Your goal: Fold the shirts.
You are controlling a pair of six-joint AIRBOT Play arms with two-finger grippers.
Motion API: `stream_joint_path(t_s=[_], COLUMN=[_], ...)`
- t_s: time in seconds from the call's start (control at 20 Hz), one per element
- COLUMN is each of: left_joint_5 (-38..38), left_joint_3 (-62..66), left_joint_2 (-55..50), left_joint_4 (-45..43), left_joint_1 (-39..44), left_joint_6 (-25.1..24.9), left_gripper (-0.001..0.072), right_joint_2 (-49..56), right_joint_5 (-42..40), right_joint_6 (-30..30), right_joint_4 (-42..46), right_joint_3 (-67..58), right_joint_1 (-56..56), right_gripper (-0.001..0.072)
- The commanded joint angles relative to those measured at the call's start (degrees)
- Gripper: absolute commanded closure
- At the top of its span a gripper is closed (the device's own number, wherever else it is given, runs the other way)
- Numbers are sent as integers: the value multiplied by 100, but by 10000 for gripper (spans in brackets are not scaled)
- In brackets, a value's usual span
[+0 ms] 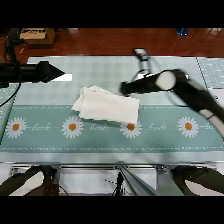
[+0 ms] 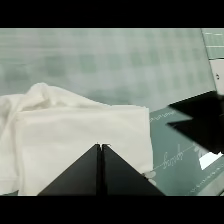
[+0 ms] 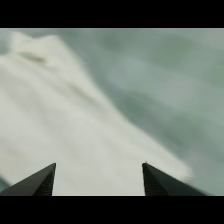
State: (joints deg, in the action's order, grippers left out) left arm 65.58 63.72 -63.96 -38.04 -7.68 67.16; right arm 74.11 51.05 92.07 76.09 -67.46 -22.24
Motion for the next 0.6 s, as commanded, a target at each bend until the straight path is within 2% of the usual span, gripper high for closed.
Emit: stream_joint_path(t_s=[0.0,0.05,0.15,0.25,0.4,0.55], left_joint_5=[7,9,76,162,153,155], left_joint_3=[-55,-55,-55,-55,-55,-55], left_joint_2=[9,9,9,9,7,7], left_joint_4=[-164,-164,-164,-166,-216,-214], left_joint_1=[-391,-516,-728,-802,-787,-787], left_joint_6=[-9,-9,-7,-9,-9,-9], left_gripper=[687,687,687,687,687,687], right_joint_2=[-737,-767,-739,-702,-549,-223], right_joint_5=[1961,2068,2009,1611,514,-341], right_joint_6=[-114,-313,-802,-1191,-1582,-2107], right_joint_4=[1781,1239,-378,-1593,-2769,-3941], right_joint_3=[107,295,1060,2002,3112,3436], right_joint_1=[1930,2479,3381,3692,3263,2330], right_gripper=[116,115,114,114,114,114])
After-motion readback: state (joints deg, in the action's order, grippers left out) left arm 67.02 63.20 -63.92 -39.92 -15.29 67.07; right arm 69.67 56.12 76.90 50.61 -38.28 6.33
